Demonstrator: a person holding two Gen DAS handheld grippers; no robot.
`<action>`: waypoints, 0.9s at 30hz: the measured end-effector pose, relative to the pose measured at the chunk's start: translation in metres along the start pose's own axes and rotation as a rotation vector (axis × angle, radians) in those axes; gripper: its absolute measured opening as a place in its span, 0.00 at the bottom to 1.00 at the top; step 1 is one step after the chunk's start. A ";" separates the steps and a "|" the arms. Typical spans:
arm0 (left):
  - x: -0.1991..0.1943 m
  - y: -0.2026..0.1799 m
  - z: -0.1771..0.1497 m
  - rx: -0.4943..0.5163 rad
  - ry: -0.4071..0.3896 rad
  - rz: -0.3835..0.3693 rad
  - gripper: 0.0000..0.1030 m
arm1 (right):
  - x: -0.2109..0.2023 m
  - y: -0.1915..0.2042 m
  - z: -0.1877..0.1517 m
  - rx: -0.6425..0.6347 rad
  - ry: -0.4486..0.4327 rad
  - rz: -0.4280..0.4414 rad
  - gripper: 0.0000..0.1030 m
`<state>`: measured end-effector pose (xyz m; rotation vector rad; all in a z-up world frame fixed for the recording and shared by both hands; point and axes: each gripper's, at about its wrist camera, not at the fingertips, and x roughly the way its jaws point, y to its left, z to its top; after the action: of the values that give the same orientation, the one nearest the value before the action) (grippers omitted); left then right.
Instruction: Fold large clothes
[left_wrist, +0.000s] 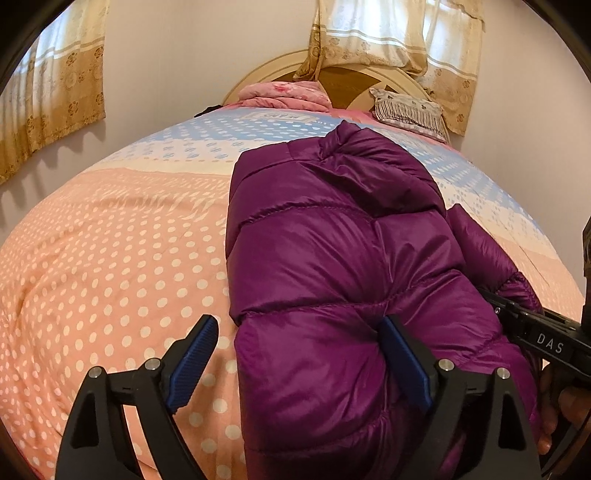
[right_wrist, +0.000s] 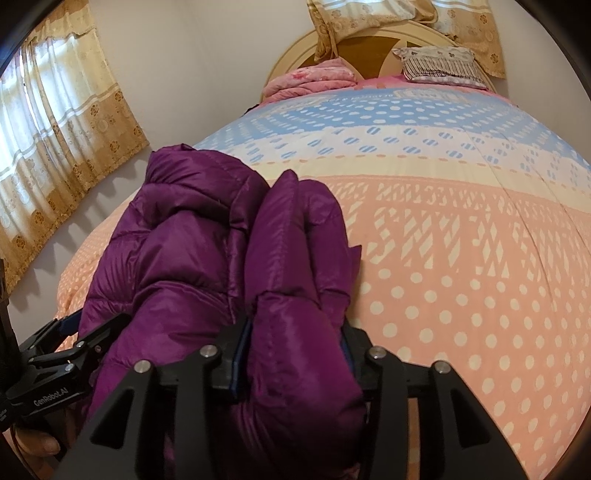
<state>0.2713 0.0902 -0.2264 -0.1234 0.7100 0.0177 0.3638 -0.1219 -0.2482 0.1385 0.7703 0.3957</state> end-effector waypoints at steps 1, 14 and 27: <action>-0.001 0.000 -0.001 0.000 -0.002 0.002 0.87 | 0.000 0.000 0.000 0.000 -0.001 -0.003 0.45; -0.065 -0.008 0.004 -0.043 -0.122 0.104 0.88 | -0.043 0.013 0.001 0.002 -0.076 -0.100 0.56; -0.268 -0.009 0.002 -0.049 -0.368 0.117 0.88 | -0.233 0.081 -0.022 -0.044 -0.318 -0.186 0.73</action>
<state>0.0695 0.0886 -0.0492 -0.1211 0.3486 0.1654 0.1739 -0.1408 -0.0913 0.0843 0.4558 0.2069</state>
